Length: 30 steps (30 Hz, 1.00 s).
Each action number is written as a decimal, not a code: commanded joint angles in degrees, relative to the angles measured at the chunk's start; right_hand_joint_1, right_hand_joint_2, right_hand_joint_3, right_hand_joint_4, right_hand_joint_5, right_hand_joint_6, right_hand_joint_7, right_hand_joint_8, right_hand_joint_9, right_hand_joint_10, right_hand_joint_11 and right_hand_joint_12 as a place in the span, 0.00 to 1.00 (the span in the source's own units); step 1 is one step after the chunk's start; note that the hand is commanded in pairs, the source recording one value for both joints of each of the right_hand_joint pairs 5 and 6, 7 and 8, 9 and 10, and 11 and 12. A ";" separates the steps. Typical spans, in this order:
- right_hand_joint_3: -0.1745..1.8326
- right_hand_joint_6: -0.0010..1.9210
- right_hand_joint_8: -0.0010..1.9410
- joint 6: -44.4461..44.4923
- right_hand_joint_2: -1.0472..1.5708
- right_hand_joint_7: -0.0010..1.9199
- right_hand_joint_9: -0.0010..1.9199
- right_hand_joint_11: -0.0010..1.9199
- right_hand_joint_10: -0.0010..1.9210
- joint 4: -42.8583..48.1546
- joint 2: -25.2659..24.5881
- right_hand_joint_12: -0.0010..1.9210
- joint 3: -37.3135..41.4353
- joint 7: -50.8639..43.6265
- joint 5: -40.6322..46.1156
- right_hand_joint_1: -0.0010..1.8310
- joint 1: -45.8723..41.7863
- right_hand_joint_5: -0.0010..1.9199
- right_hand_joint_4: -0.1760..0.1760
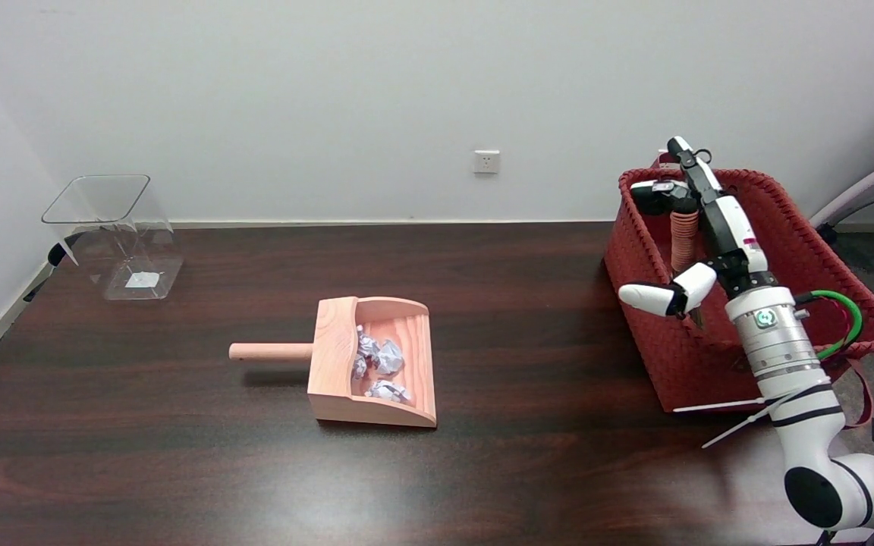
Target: Pick up the broom in the brown storage basket.
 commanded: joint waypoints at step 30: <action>0.63 0.40 0.66 -2.79 0.50 0.67 0.75 0.70 0.75 0.97 0.25 0.70 -3.21 1.07 1.85 0.61 1.93 0.40 0.50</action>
